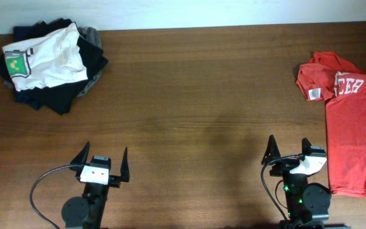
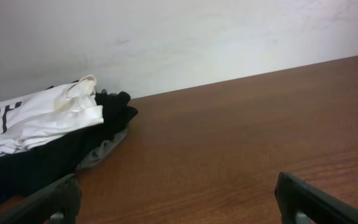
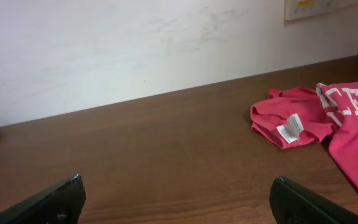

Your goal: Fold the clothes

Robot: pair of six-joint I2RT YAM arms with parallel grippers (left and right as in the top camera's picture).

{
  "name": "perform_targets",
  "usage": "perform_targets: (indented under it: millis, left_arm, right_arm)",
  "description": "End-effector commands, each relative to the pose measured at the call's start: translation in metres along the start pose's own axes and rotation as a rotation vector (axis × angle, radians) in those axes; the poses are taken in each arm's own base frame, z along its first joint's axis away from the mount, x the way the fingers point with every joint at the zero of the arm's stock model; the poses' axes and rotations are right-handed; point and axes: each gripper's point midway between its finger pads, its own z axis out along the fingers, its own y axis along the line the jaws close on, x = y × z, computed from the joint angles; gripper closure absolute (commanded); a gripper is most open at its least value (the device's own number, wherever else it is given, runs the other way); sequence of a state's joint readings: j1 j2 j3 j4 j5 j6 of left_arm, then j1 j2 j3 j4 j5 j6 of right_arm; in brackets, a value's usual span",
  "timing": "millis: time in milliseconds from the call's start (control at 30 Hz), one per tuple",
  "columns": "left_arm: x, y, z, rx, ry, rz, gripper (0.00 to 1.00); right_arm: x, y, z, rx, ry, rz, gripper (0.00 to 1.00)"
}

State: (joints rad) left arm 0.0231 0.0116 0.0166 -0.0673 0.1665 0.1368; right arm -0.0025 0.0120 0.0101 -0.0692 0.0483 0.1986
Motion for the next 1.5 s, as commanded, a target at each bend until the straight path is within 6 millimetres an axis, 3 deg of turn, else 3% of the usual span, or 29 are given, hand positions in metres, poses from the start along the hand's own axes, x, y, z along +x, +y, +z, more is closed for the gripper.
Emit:
perform_targets:
  millis: [0, 100, 200, 267, 367, 433, 567, 767, 900, 1100, 1167, 1333, 1467]
  left_arm:
    - [0.003, 0.002, 0.000, -0.010, 0.003, -0.009, 0.01]
    - [0.003, 0.002, 0.000, -0.010, 0.003, -0.009, 0.01]
    - [0.003, 0.002, 0.000, -0.010, 0.003, -0.009, 0.01]
    - [0.003, 0.002, 0.000, -0.010, 0.003, -0.009, 0.01]
    - [0.003, 0.002, 0.000, -0.010, 0.003, -0.009, 0.01]
    - [0.003, 0.002, 0.000, -0.010, 0.003, -0.009, 0.01]
    - [0.003, 0.002, 0.000, -0.010, 0.003, -0.009, 0.01]
    - [0.003, 0.002, 0.000, -0.010, 0.003, -0.009, 0.01]
    - [0.003, 0.002, 0.000, -0.010, 0.003, -0.009, 0.01]
    - [0.003, 0.002, 0.000, -0.010, 0.003, -0.009, 0.01]
    - [0.003, 0.002, 0.000, -0.010, 0.003, -0.009, 0.01]
    - [0.003, 0.002, 0.000, -0.010, 0.003, -0.009, 0.01]
    - [0.003, 0.002, 0.000, -0.010, 0.003, -0.009, 0.01]
  right_arm:
    - [0.002, -0.003, 0.000, 0.011, 0.004, -0.008, 0.01]
    - [-0.003, 0.022, -0.002, -0.131, -0.001, 0.152, 0.02]
    - [0.013, 0.081, -0.021, -0.465, 0.191, 0.450, 0.01]
    - [0.016, 0.108, -0.039, -0.634, 0.293, 0.523, 0.02]
    - [0.009, 0.114, -0.043, -0.658, 0.336, 0.684, 0.02]
    - [-0.010, 0.118, -0.046, -0.700, 0.292, 0.740, 0.02]
    - [-0.068, 0.128, -0.065, -0.848, 0.037, 0.612, 0.02]
    - [-0.125, 0.116, -0.064, -0.714, -0.166, 0.439, 0.02]
    - [-0.152, 0.109, -0.039, -0.544, -0.123, 0.245, 0.02]
    - [-0.196, 0.079, 0.033, -0.217, 0.048, 0.080, 0.02]
    - [-0.206, 0.061, 0.062, -0.072, 0.122, 0.064, 0.02]
    - [-0.204, 0.016, 0.131, 0.243, 0.404, -0.107, 0.02]
    - [-0.188, -0.007, 0.166, 0.387, 0.576, -0.191, 0.01]
